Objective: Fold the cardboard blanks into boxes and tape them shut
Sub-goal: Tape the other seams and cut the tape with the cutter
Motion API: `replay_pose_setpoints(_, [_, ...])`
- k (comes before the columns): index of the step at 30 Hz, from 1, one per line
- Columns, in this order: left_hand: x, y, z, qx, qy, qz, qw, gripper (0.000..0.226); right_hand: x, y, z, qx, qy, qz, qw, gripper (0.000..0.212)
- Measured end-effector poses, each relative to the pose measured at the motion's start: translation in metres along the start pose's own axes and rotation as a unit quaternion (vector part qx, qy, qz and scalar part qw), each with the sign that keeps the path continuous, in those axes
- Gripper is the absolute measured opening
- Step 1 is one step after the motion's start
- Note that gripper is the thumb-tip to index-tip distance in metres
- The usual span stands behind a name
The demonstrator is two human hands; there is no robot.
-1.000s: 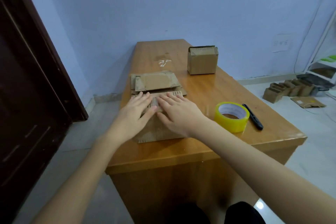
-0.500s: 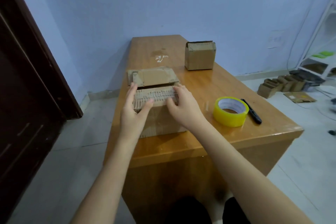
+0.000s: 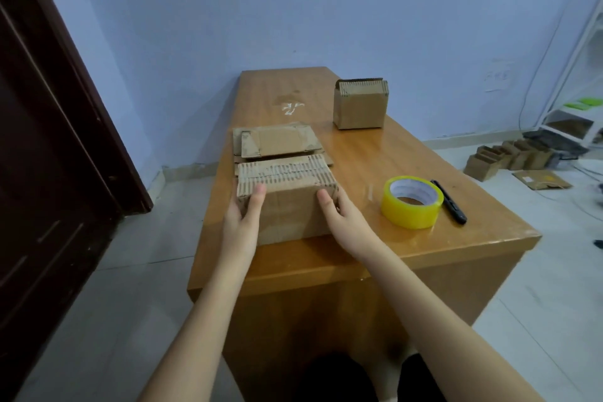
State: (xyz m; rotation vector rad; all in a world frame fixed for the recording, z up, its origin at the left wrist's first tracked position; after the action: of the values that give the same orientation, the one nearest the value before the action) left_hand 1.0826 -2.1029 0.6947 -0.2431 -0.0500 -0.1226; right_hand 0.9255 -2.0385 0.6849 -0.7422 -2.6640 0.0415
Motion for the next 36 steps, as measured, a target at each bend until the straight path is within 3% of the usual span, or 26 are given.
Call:
replay_pose_setpoints(4, [0.009, 0.004, -0.018, 0.059, -0.044, -0.078, 0.994, 0.065, 0.012, 0.010, -0.001, 0.010, 0.106, 0.051, 0.993, 0.052])
replay_pose_setpoints(6, [0.025, -0.008, -0.015, 0.080, -0.041, -0.039, 0.995, 0.084, 0.021, 0.021, -0.019, 0.060, 0.186, 0.137, 0.971, 0.054])
replay_pose_setpoints(8, [0.033, -0.031, -0.002, 0.048, -0.034, -0.003, 0.998, 0.070, 0.024, 0.030, -0.041, 0.120, 0.208, 0.223, 0.945, 0.046])
replay_pose_setpoints(10, [0.029, -0.054, 0.015, 0.010, -0.049, -0.023, 0.998, 0.050, 0.016, 0.036, -0.058, 0.164, 0.199, 0.250, 0.933, 0.040])
replay_pose_setpoints(14, [0.002, -0.079, 0.019, 0.006, -0.023, -0.100, 0.995, 0.027, -0.023, 0.040, -0.071, 0.090, 0.192, 0.175, 0.961, 0.050])
replay_pose_setpoints(16, [-0.009, -0.072, 0.014, 0.015, -0.012, -0.119, 0.993, 0.027, -0.037, 0.038, -0.069, 0.064, 0.247, 0.153, 0.955, 0.054])
replay_pose_setpoints(21, [-0.015, -0.054, 0.011, -0.069, -0.030, -0.120, 0.990, 0.019, -0.033, 0.029, -0.049, 0.083, 0.264, 0.133, 0.952, 0.060])
replay_pose_setpoints(27, [-0.009, -0.030, -0.004, -0.118, -0.103, -0.154, 0.976, 0.053, -0.007, 0.014, -0.029, 0.177, 0.202, 0.068, 0.961, 0.054])
replay_pose_setpoints(31, [-0.010, -0.016, 0.000, -0.181, -0.237, -0.105, 0.949, 0.066, 0.010, 0.004, -0.018, 0.179, 0.154, 0.008, 0.972, 0.049])
replay_pose_setpoints(36, [-0.033, 0.015, 0.007, -0.263, -0.361, 0.011, 0.895, 0.064, 0.019, -0.004, -0.005, 0.158, 0.025, -0.008, 0.987, 0.045])
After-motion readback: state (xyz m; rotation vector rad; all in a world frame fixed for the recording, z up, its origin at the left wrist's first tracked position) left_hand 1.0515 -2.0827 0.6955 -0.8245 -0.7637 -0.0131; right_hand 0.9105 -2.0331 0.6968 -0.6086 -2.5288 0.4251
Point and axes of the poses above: each hand's wrist, its own y-axis away from the middle knuckle, its own x-axis out of the back of the hand, z = x × y, the point moved 3 cm from there along -y, towards the middle knuckle, and after that the axes turned 7 degrees about z, right-handed, at the moved point
